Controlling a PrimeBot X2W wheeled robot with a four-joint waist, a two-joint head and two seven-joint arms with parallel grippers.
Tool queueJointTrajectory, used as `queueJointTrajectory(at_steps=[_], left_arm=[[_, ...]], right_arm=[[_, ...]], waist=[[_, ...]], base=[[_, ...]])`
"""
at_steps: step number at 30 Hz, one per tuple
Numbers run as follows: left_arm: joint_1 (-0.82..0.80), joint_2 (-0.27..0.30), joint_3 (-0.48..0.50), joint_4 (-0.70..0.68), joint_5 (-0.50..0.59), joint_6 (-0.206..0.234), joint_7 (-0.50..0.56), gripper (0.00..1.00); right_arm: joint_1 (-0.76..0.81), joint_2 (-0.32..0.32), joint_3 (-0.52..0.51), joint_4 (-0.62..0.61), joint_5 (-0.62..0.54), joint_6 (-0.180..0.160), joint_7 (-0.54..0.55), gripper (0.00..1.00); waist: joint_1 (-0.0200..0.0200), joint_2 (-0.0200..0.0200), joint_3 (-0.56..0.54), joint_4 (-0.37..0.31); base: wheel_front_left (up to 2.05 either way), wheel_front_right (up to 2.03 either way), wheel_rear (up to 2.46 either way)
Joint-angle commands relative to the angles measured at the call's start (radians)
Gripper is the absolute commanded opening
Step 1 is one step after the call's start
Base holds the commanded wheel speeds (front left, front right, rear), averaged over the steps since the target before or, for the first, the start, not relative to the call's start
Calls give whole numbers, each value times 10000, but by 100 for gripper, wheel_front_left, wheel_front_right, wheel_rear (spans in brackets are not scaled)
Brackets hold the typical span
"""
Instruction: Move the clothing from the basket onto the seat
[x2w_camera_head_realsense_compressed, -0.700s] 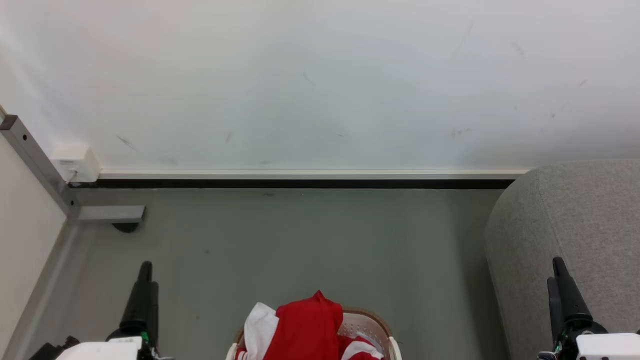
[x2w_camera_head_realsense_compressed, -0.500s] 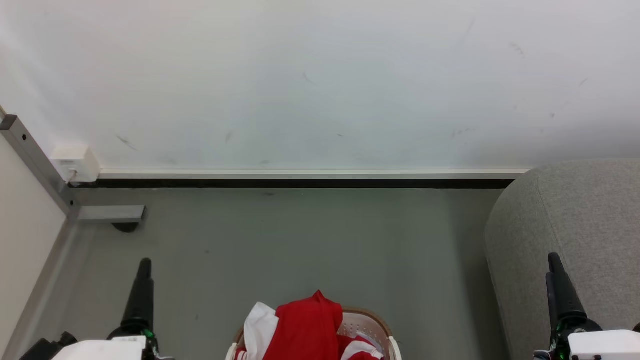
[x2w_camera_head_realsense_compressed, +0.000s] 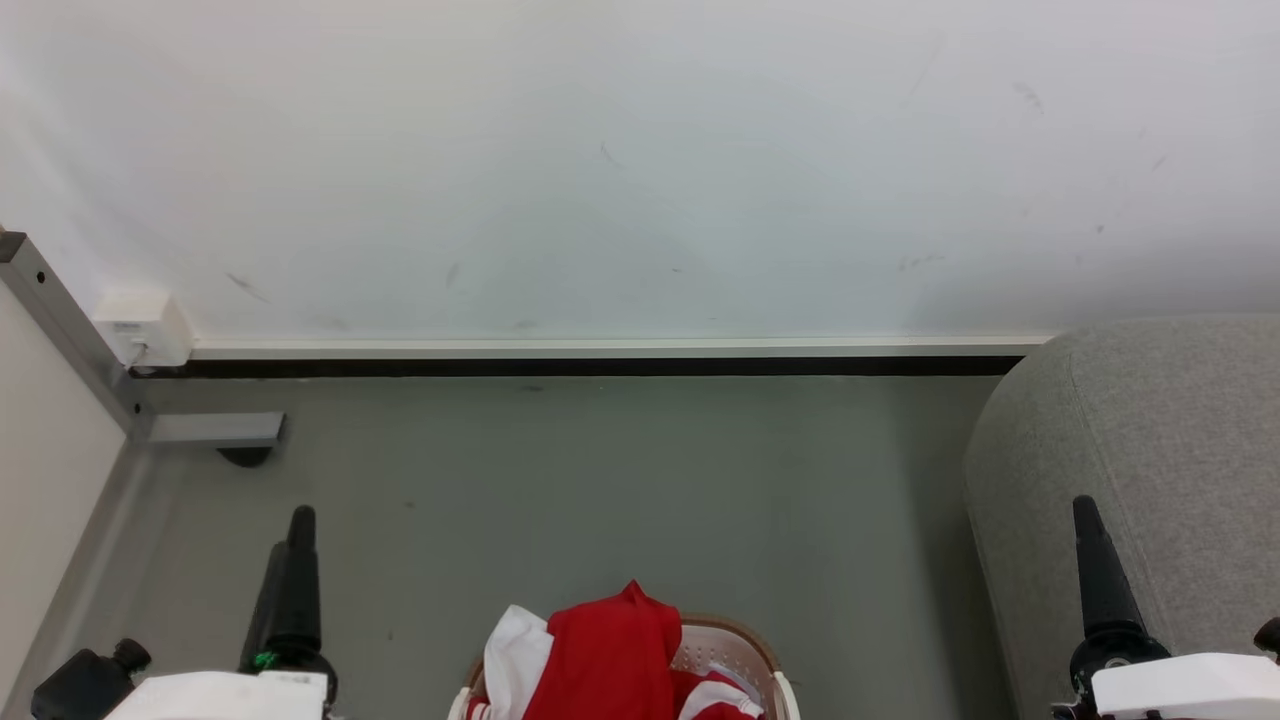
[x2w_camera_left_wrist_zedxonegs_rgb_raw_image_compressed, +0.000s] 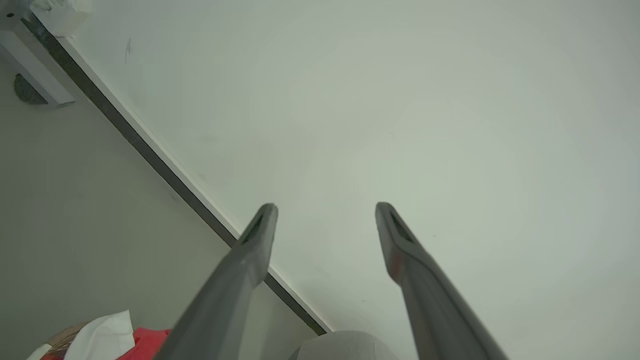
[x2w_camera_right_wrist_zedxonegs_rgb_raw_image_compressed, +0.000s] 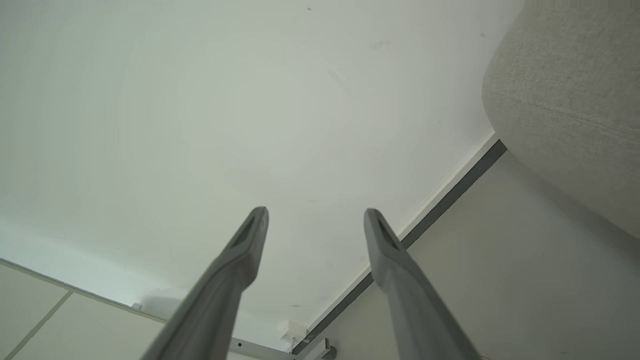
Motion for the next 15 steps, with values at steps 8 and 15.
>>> queueJointTrajectory(at_steps=[8, 15], left_arm=[[99, 99, -68, -413, 2265, 174, -374, 100], [209, 107, -211, -577, 3539, 268, -590, 100]], right_arm=[[-288, -198, 347, 11, -2134, -8, -376, 100], [-338, -215, 561, 393, -3802, -9, -593, 100]], waist=[[0, 0, -3, -86], [0, 0, -17, -156]], base=[[0, 0, 0], [0, 0, 0]])
